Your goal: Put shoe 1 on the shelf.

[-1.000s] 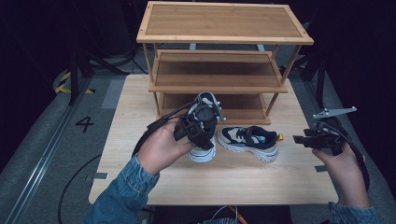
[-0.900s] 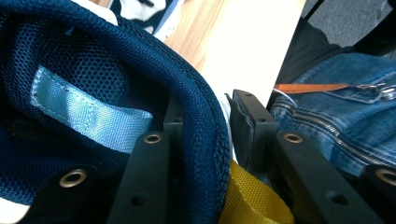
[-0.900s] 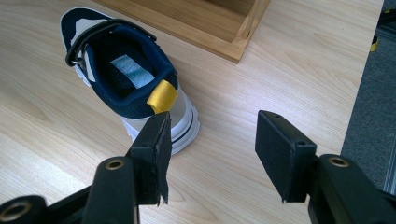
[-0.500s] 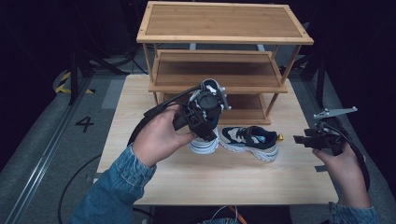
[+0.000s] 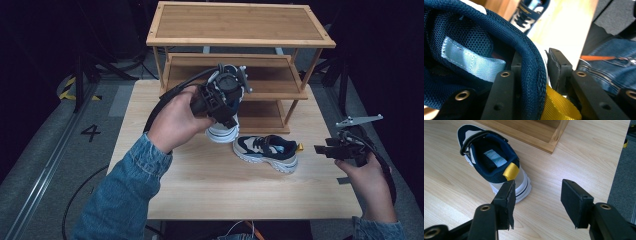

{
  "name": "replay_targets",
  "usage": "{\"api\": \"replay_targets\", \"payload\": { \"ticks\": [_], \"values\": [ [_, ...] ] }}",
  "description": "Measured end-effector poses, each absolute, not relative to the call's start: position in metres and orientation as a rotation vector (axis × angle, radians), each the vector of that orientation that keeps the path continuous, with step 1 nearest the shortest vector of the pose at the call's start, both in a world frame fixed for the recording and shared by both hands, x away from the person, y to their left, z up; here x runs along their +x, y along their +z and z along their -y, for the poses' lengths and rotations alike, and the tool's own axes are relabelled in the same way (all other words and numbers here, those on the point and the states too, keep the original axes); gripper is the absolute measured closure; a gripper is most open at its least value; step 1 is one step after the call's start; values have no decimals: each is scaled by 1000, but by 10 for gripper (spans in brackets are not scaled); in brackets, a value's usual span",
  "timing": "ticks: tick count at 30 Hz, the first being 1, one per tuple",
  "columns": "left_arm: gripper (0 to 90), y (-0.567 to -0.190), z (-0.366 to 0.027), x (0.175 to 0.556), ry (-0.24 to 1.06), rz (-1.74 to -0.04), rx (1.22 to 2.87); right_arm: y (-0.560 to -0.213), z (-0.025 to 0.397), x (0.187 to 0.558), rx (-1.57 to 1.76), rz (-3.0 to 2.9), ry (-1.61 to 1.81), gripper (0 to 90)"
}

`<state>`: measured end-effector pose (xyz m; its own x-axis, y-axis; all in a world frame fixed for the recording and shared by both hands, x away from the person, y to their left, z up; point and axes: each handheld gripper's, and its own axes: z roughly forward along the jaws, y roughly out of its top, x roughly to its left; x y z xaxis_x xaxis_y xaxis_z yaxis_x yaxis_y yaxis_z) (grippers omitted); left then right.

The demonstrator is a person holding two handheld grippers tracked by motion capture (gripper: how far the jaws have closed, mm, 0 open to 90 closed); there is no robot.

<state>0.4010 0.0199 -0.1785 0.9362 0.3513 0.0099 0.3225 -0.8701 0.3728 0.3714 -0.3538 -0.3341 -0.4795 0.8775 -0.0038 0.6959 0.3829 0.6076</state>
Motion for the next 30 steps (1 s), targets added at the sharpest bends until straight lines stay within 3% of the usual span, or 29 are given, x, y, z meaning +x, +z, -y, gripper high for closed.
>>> {"api": "replay_targets", "payload": {
  "ticks": [30],
  "values": [
    [683,-190,1,496,274,-628,2721,-334,358,369,1383,-2316,805,458]
  ]
}}
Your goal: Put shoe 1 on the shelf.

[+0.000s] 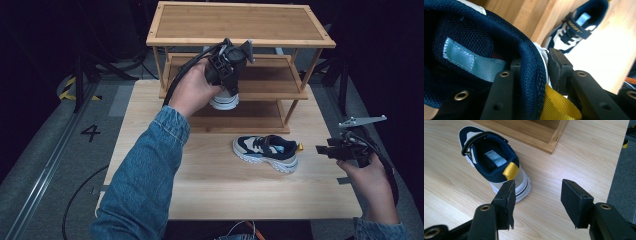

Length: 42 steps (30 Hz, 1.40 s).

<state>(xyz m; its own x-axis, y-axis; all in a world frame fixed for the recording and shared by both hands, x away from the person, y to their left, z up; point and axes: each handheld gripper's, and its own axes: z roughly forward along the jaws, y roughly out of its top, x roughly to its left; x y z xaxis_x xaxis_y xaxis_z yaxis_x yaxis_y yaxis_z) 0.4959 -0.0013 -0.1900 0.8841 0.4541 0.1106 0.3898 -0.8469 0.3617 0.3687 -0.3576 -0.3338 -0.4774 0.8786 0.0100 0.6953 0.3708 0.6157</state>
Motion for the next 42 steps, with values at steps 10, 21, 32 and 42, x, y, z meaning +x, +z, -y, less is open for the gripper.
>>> {"api": "replay_targets", "payload": {
  "ticks": [10,21,32,42],
  "values": [
    [683,-197,4,509,292,-634,2719,-337,352,371,1349,-2340,794,455],
    [616,-207,9,517,300,-619,2734,-338,348,371,1354,-2355,801,453],
    [441,-203,13,511,497,-619,2689,-338,347,371,1339,-2356,805,442],
    [442,-172,-3,484,549,-635,2540,-337,347,372,1341,-2354,808,438]
  ]
}}
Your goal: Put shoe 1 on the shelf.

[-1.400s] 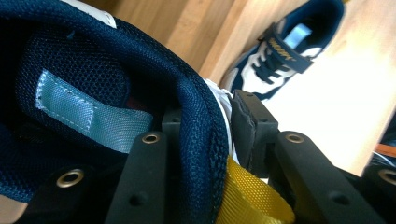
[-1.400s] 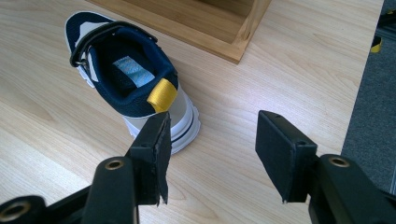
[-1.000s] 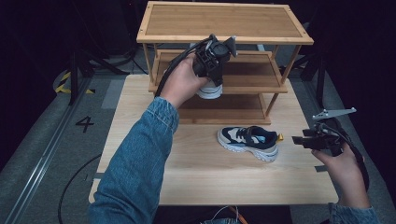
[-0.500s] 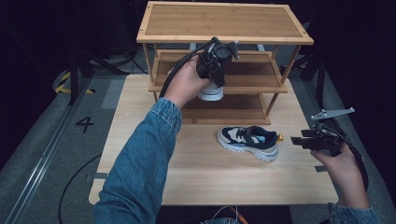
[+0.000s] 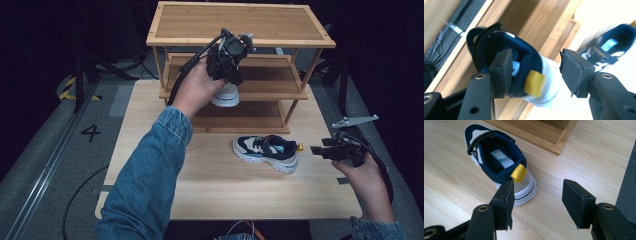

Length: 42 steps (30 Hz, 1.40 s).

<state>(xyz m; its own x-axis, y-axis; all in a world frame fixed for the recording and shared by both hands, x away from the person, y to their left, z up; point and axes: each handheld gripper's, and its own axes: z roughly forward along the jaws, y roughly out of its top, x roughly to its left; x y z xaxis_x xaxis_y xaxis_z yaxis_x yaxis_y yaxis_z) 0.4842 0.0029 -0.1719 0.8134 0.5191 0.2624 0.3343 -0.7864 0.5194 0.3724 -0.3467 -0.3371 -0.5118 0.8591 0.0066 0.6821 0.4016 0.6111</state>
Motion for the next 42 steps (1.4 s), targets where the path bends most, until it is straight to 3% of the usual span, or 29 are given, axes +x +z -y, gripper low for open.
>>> {"api": "replay_targets", "payload": {
  "ticks": [6,13,16,30,33,42],
  "values": [
    [536,-165,-11,453,560,-617,2533,-337,341,376,1334,-2365,811,438],
    [769,-175,-18,430,475,-593,2566,-336,335,380,1305,-2378,814,438],
    [818,-181,-20,428,466,-588,2575,-337,333,381,1303,-2382,809,439],
    [844,-227,-16,471,434,-709,2622,-337,338,378,1322,-2373,808,438],
    [851,-231,-11,475,373,-693,2614,-337,340,376,1330,-2366,808,438],
    [855,-237,-4,490,417,-710,2597,-336,345,371,1336,-2352,803,438]
  ]
}}
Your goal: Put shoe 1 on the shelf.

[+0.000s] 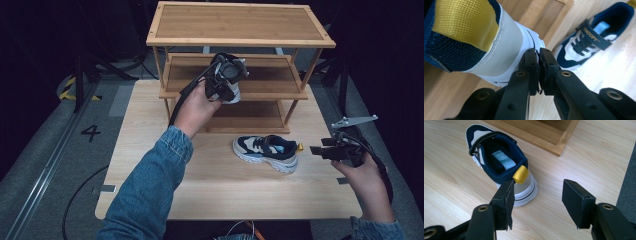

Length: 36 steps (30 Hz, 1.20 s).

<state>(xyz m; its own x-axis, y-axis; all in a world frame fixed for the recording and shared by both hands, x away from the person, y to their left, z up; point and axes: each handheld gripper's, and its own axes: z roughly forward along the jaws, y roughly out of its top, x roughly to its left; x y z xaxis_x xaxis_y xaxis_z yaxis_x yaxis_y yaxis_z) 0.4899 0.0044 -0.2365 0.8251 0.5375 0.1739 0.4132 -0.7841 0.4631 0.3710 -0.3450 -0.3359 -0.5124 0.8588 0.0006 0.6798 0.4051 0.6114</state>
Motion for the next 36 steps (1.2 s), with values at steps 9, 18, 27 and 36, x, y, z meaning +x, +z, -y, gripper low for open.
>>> {"api": "replay_targets", "payload": {
  "ticks": [9,18,27,36],
  "values": [
    [814,-253,-3,516,421,-756,2571,-336,346,370,1346,-2348,804,438],
    [808,-255,2,521,401,-751,2536,-336,346,370,1342,-2349,806,438],
    [678,-246,1,499,436,-731,2543,-336,349,370,1344,-2346,805,438],
    [585,-227,-18,467,390,-704,2531,-339,346,373,1343,-2356,797,437]
  ]
}}
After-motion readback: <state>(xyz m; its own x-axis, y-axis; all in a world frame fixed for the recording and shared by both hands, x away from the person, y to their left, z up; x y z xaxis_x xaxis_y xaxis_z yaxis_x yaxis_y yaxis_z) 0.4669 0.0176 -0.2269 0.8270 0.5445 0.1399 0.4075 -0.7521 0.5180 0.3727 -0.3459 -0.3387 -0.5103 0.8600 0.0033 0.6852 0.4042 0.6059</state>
